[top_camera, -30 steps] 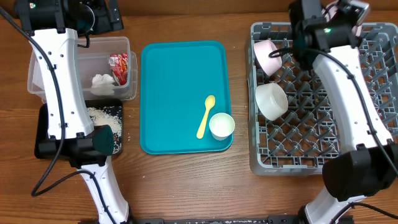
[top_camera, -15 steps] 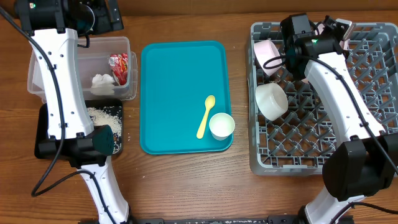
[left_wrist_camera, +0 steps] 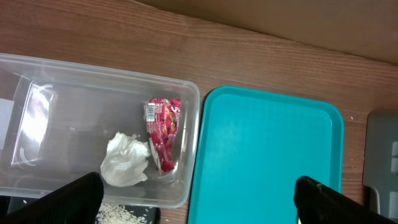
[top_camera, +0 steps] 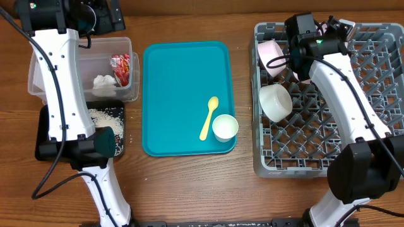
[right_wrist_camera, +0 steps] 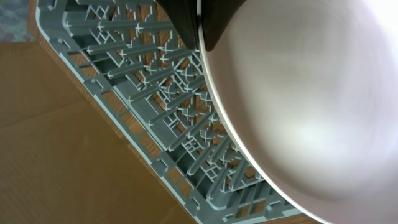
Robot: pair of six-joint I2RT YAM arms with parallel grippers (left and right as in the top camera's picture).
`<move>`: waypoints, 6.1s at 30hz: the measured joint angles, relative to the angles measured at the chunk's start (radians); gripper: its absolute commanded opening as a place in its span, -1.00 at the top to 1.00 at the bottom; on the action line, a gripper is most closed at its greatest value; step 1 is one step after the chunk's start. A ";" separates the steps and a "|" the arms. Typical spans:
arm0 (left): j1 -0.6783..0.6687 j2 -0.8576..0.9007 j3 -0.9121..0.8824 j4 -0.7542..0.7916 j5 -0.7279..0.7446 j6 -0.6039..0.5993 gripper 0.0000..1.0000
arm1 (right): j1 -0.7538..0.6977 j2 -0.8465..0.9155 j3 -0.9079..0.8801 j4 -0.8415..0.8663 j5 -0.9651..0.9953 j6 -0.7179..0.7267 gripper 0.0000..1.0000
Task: Sort waste into correct bins and load items into the dishwasher
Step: 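Stand the plate upright in the rack's back row and release, then withdraw the right gripper from the rack toward the teal tray, then reach the left gripper to the pale cup on the teal tray and grasp, then lift the pale cup with the left gripper and pass it to the right gripper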
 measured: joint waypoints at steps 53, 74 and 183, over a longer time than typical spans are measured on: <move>0.000 0.000 0.000 0.000 0.000 0.000 -1.00 | -0.002 0.000 -0.089 0.224 -0.016 -0.273 0.16; 0.000 0.000 0.000 0.000 0.000 0.000 -1.00 | -0.002 -0.097 0.383 -0.122 -0.708 -0.347 -0.36; -0.621 0.014 -0.930 0.188 0.160 0.016 0.92 | 0.012 -0.293 0.301 -0.427 -0.888 -0.031 -0.64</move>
